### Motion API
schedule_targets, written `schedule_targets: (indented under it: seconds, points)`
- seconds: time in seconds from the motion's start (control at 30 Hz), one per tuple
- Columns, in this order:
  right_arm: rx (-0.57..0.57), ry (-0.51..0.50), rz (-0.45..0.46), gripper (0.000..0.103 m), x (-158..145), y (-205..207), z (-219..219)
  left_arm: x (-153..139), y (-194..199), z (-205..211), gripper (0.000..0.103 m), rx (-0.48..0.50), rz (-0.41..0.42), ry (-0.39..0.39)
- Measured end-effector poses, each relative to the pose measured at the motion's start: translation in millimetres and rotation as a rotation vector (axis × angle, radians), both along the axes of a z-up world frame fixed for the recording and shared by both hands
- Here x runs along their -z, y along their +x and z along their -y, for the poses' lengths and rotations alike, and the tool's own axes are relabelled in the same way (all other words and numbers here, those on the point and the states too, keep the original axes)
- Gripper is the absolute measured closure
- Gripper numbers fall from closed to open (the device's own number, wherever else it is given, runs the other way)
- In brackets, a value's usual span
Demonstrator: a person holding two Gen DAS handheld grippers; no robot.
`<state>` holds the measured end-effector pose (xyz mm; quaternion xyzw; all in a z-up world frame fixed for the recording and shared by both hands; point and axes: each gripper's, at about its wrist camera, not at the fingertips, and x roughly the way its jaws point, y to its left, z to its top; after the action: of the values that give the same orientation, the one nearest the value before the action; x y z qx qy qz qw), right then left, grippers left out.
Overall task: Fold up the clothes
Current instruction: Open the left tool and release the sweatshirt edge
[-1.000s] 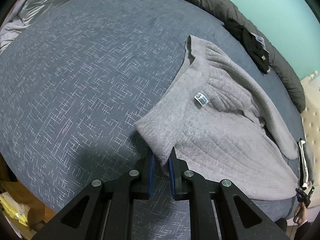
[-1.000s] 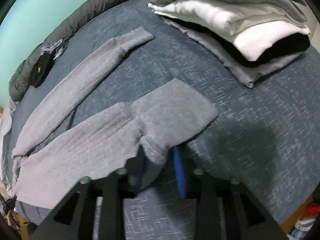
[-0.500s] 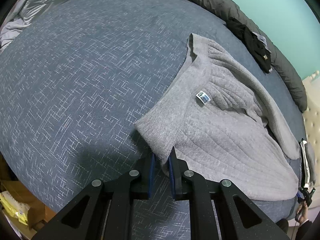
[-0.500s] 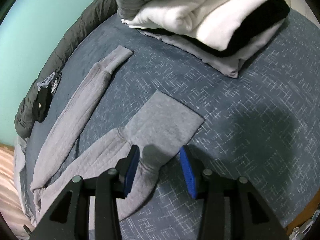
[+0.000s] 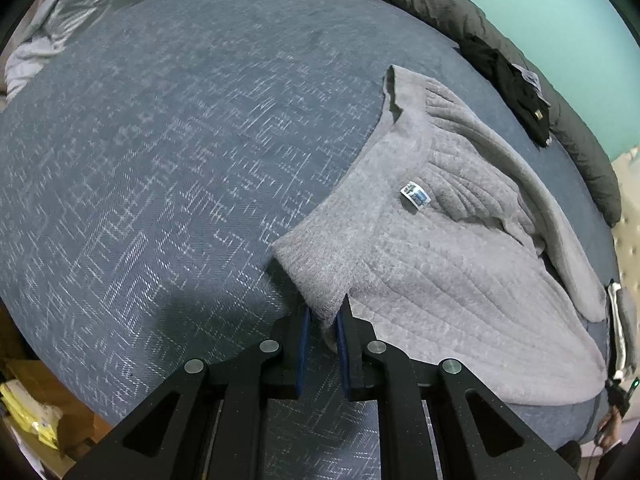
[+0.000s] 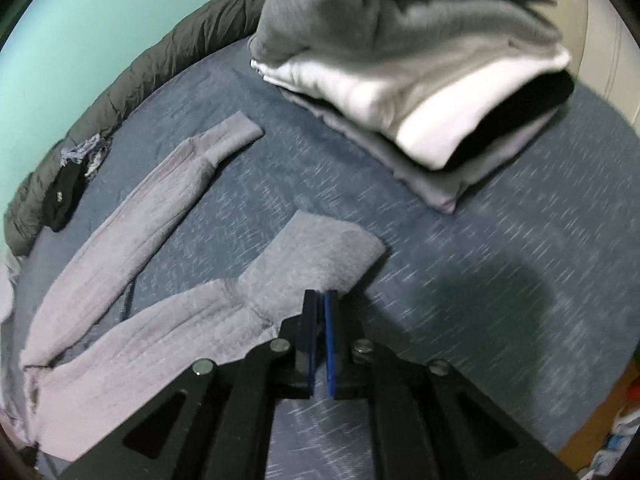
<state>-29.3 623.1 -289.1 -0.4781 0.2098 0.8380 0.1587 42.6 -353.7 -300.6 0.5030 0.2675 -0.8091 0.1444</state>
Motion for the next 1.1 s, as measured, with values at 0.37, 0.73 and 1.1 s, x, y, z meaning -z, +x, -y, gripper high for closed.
schedule_targets:
  seconds: [0.37,0.73,1.1]
  points:
    - [-0.028,0.087,0.071,0.096,-10,1,5,-49,15,16,0.061,-0.032,-0.057,-0.060]
    - [-0.251,-0.003,-0.093,0.053,-59,-46,70,-75,-68,1,0.049,0.092,-0.110,-0.085]
    - [-0.255,-0.025,-0.011,0.044,-24,-160,84,-47,-177,10,0.045,0.153,-0.061,-0.098]
